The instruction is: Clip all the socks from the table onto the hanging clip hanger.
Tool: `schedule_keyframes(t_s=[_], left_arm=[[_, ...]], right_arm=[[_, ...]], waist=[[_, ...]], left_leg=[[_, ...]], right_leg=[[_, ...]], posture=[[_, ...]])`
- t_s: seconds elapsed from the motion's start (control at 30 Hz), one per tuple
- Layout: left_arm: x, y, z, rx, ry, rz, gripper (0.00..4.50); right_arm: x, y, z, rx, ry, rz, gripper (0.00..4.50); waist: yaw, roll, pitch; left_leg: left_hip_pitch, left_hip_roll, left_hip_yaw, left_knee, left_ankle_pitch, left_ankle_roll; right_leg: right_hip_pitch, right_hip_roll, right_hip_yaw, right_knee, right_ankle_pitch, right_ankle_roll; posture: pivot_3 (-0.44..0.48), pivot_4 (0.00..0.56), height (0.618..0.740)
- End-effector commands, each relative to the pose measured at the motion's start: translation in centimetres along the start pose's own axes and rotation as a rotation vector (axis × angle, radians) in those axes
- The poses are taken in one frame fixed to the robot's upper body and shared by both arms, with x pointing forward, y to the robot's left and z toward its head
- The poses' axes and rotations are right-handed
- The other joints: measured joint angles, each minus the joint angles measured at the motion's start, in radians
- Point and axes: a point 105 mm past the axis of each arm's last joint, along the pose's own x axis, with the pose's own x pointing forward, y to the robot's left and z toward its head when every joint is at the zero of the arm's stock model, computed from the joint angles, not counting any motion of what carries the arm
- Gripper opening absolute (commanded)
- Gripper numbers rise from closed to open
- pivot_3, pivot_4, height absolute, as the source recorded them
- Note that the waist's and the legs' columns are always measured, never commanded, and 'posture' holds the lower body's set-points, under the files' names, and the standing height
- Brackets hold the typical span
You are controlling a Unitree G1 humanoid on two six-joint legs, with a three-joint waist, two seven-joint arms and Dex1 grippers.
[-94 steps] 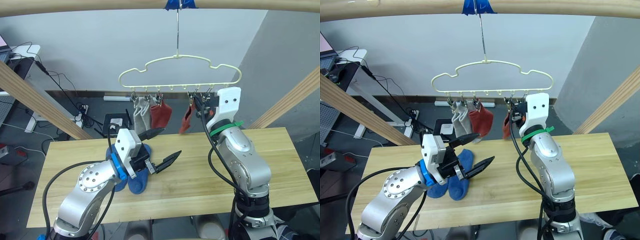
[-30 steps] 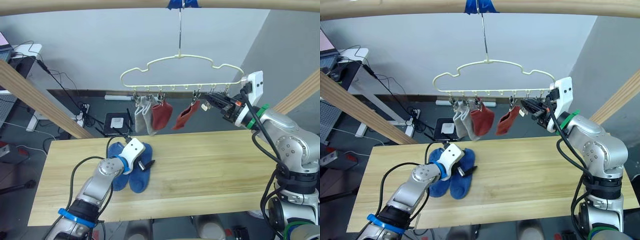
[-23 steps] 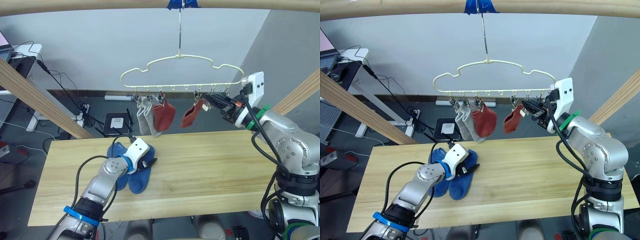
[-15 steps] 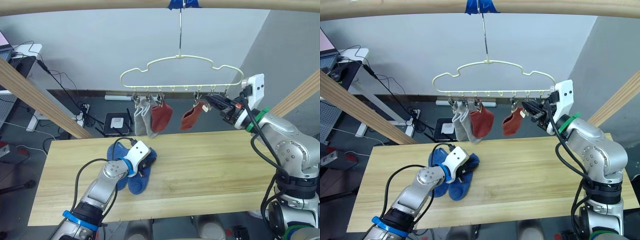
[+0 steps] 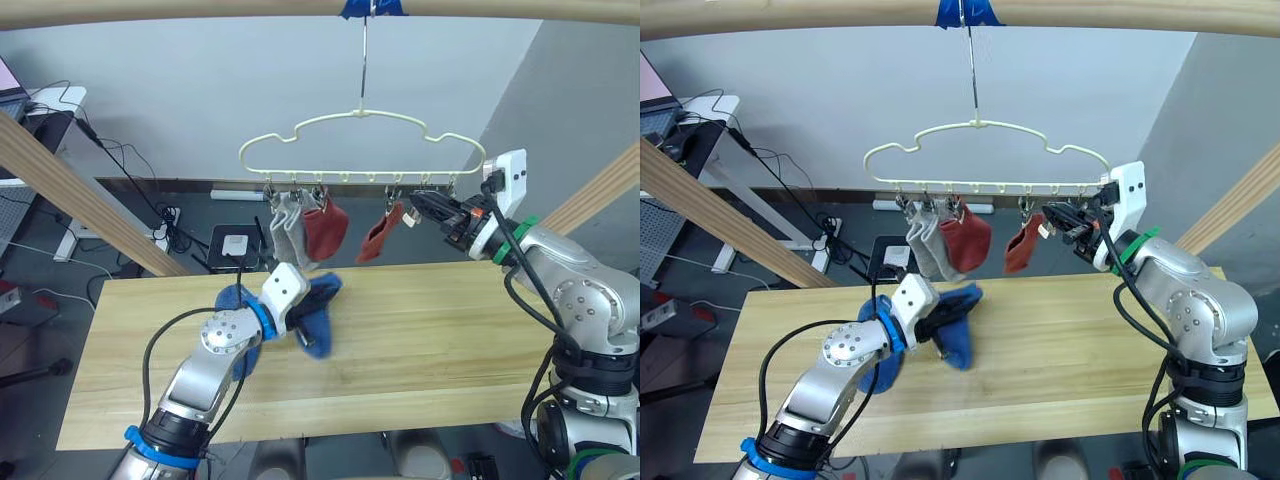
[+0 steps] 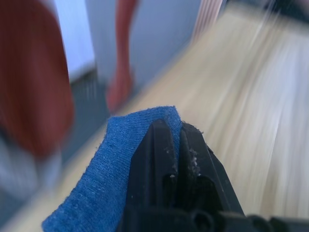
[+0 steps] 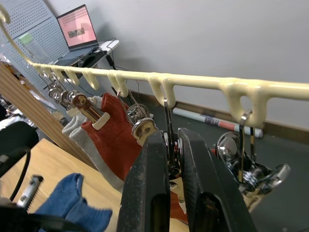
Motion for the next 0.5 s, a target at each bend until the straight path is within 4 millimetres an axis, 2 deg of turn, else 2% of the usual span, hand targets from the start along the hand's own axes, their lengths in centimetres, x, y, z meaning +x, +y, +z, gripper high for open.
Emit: schedule_keyframes(t_s=[0.03, 0.1, 0.23, 0.5], left_arm=[[0.1, 0.1, 4.6, 0.286, -0.217, -0.013, 0.02], [0.5, -0.1, 5.1, 0.397, -0.262, -0.009, 0.02], [1.7, 0.2, 5.7, 0.495, -0.318, 0.036, 0.02], [4.2, -0.2, 6.4, 0.566, -0.370, 0.027, 0.02]], right_arm=[[-0.5, -1.2, 0.4, 0.156, 0.023, -0.054, 0.04], [-0.4, -1.1, 1.1, 0.216, 0.014, -0.040, 0.04], [-0.2, -0.1, 2.1, 0.288, 0.004, 0.003, 0.04], [0.0, 1.3, 2.3, 0.355, 0.011, 0.051, 0.04]], waist=[[0.000, 0.000, 0.000], [0.000, 0.000, 0.000], [-0.001, 0.000, 0.000], [-0.013, 0.000, 0.000]], left_leg=[[-0.001, 0.000, 0.000, 0.002, 0.000, 0.000], [-0.002, 0.000, 0.001, 0.004, 0.000, 0.000], [-0.003, -0.001, 0.001, 0.006, 0.000, 0.001], [-0.004, -0.001, 0.001, 0.006, 0.000, 0.001]], right_leg=[[0.000, 0.000, 0.000, 0.000, 0.001, 0.000], [0.000, 0.000, 0.000, 0.000, 0.003, 0.000], [0.000, 0.000, 0.001, 0.000, 0.005, 0.001], [-0.001, 0.000, 0.000, 0.000, 0.005, 0.001]], posture=[[-0.175, 0.288, 0.740], [-0.183, 0.287, 0.740], [-0.199, 0.290, 0.740], [-0.208, 0.292, 0.740]])
